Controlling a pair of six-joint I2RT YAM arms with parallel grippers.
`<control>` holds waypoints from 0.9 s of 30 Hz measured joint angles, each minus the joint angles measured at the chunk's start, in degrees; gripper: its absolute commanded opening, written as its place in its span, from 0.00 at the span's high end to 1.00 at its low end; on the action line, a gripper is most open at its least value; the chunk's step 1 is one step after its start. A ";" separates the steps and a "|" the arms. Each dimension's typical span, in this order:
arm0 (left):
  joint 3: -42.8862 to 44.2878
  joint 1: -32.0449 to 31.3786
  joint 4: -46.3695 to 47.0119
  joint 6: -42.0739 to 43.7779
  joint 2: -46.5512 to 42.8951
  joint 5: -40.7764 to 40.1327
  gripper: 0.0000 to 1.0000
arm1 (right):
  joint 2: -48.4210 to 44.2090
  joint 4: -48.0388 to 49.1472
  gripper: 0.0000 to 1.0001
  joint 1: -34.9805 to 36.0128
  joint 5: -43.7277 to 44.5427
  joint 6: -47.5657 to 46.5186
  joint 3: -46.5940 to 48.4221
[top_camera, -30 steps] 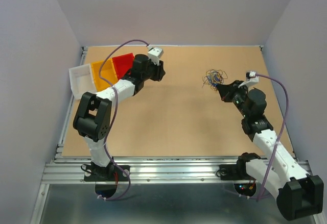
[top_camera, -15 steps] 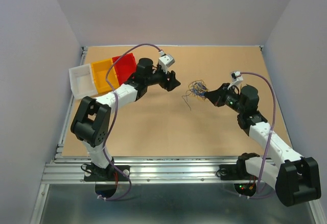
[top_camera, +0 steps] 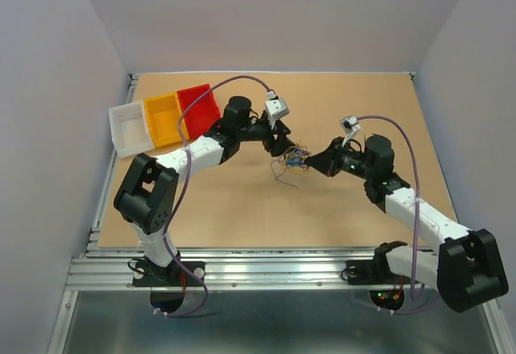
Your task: Untangle the cables
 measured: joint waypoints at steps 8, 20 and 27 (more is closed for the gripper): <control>0.11 -2.64 -2.10 3.23 0.13 1.44 1.00 | 2.21 1.55 0.99 2.43 0.20 0.11 0.00; 0.17 2.56 -2.93 1.95 0.24 -6.73 1.00 | -11.67 -2.64 0.94 2.45 14.32 0.98 0.00; -0.04 8.26 -1.11 -2.34 0.15 -10.69 1.00 | -16.68 -8.13 0.93 2.45 24.33 1.62 -0.39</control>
